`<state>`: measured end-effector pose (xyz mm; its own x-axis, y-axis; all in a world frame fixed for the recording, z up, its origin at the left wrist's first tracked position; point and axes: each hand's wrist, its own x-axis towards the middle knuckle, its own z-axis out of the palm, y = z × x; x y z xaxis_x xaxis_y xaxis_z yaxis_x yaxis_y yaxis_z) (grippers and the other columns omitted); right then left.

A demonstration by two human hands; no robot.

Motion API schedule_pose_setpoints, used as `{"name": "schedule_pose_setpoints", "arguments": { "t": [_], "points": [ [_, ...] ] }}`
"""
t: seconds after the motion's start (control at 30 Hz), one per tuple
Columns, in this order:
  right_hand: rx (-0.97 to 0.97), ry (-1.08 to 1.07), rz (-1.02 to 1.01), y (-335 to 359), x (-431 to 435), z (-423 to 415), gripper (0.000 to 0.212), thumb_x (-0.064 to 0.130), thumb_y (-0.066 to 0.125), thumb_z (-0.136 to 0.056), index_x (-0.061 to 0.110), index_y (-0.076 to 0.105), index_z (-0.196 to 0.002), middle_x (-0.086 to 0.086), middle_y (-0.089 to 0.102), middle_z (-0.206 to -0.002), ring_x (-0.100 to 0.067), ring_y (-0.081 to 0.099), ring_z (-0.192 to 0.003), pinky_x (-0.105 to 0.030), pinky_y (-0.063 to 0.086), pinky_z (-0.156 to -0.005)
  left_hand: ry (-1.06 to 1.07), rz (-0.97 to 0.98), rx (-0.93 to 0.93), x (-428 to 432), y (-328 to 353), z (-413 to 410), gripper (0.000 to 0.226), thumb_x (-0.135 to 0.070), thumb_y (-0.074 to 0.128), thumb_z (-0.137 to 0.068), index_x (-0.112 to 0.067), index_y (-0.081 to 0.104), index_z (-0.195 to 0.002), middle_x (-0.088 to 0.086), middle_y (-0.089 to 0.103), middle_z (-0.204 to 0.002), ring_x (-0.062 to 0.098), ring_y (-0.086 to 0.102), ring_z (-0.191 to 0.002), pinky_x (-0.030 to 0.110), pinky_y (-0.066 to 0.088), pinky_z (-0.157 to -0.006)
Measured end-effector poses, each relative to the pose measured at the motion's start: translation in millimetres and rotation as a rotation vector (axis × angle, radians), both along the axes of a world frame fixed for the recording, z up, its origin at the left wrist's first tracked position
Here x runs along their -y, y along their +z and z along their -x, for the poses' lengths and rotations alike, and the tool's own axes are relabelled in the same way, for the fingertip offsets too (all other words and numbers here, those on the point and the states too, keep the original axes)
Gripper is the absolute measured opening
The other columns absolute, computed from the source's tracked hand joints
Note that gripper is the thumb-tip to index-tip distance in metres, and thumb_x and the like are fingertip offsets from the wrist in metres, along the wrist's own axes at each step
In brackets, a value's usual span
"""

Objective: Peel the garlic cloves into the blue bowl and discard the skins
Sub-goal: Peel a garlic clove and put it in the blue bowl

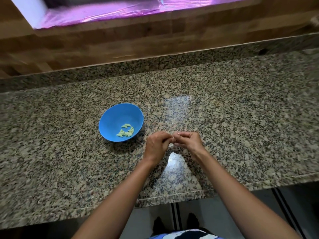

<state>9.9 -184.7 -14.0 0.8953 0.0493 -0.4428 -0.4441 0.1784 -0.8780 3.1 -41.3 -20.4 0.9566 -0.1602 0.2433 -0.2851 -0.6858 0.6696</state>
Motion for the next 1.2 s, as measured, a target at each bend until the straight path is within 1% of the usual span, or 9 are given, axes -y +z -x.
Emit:
{"name": "schedule_pose_setpoints", "arguments": {
  "t": [0.13, 0.27, 0.43, 0.53, 0.63, 0.77, 0.97, 1.1, 1.2],
  "points": [
    [-0.009, 0.045, 0.033, -1.7, 1.4, 2.8, 0.012, 0.004, 0.066, -0.081, -0.002, 0.067, -0.09, -0.013, 0.07, -0.084, -0.02, 0.069, -0.073, -0.026, 0.058, -0.07, 0.008, 0.09, -0.137, -1.3, -1.3, 4.2, 0.013, -0.014, 0.068, -0.085, -0.011, 0.074, -0.096, 0.002, 0.074, -0.083, 0.012, 0.067, -0.071, 0.028, 0.057, -0.065],
    [-0.068, 0.047, 0.055, -8.6, 0.9, 4.8, 0.013, 0.005, 0.066, -0.08, -0.003, 0.068, -0.09, -0.014, 0.069, -0.087, -0.024, 0.069, -0.078, -0.029, 0.058, -0.071, -0.086, -0.042, -0.085, -2.5, -5.2, 11.0, 0.015, -0.01, 0.058, -0.091, -0.005, 0.07, -0.098, 0.008, 0.072, -0.084, 0.014, 0.065, -0.074, 0.026, 0.057, -0.071],
    [-0.139, 0.073, 0.029, -10.2, 5.0, 3.8, 0.014, 0.005, 0.067, -0.079, -0.006, 0.067, -0.088, -0.014, 0.069, -0.087, -0.021, 0.069, -0.075, -0.027, 0.058, -0.069, -0.246, -0.184, -0.054, -11.8, -8.2, 14.7, 0.035, -0.026, 0.044, -0.09, -0.003, 0.069, -0.1, 0.011, 0.07, -0.084, 0.019, 0.067, -0.072, 0.029, 0.058, -0.072],
    [-0.135, 0.09, 0.045, -7.3, 6.1, 0.9, 0.018, 0.006, 0.067, -0.079, -0.007, 0.067, -0.091, -0.019, 0.069, -0.089, -0.023, 0.069, -0.074, -0.027, 0.058, -0.068, -0.243, -0.194, -0.017, -9.7, -7.4, 12.5, 0.028, -0.021, 0.05, -0.089, -0.001, 0.069, -0.095, 0.011, 0.069, -0.077, 0.02, 0.065, -0.064, 0.032, 0.058, -0.063],
    [-0.136, 0.121, 0.043, -3.7, 9.6, -1.6, 0.017, 0.005, 0.067, -0.079, -0.008, 0.066, -0.09, -0.017, 0.069, -0.081, -0.022, 0.068, -0.068, -0.026, 0.058, -0.065, -0.229, -0.135, -0.039, -7.7, -4.2, 11.0, 0.017, -0.012, 0.06, -0.088, -0.003, 0.07, -0.1, 0.009, 0.071, -0.08, 0.017, 0.066, -0.066, 0.026, 0.058, -0.065],
    [-0.138, 0.142, 0.054, -6.0, 12.3, -1.0, 0.016, 0.005, 0.067, -0.08, -0.008, 0.066, -0.089, -0.018, 0.069, -0.084, -0.024, 0.068, -0.072, -0.037, 0.056, -0.078, -0.234, -0.119, -0.075, -10.5, -6.5, 9.3, 0.016, -0.011, 0.06, -0.088, -0.005, 0.071, -0.098, 0.008, 0.071, -0.079, 0.015, 0.066, -0.064, 0.024, 0.057, -0.062],
    [-0.16, 0.111, 0.068, -6.0, 8.1, -1.1, 0.019, 0.008, 0.068, -0.078, -0.006, 0.067, -0.09, -0.019, 0.069, -0.091, -0.022, 0.068, -0.073, -0.032, 0.057, -0.075, -0.247, -0.228, 0.05, -6.1, -18.1, 8.9, 0.013, -0.011, 0.058, -0.085, 0.001, 0.063, -0.088, 0.009, 0.065, -0.073, 0.017, 0.058, -0.062, 0.029, 0.056, -0.063],
    [-0.18, 0.057, 0.024, -10.6, 6.3, 2.6, 0.017, 0.006, 0.067, -0.079, -0.006, 0.067, -0.091, -0.014, 0.068, -0.087, -0.02, 0.068, -0.071, -0.025, 0.058, -0.068, -0.191, -0.186, -0.039, -1.3, -18.1, 9.7, 0.018, -0.018, 0.056, -0.09, -0.002, 0.063, -0.089, 0.008, 0.065, -0.076, 0.012, 0.053, -0.065, 0.028, 0.053, -0.064],
    [-0.149, 0.068, 0.035, -8.3, 6.3, 1.5, 0.017, 0.005, 0.067, -0.08, -0.005, 0.065, -0.094, -0.016, 0.069, -0.091, -0.019, 0.07, -0.072, -0.02, 0.057, -0.063, -0.031, 0.053, -0.261, -1.7, -14.8, 7.6, 0.011, -0.021, 0.067, -0.086, -0.01, 0.07, -0.086, -0.002, 0.069, -0.071, 0.006, 0.06, -0.059, 0.02, 0.052, -0.057]
  ]
}}
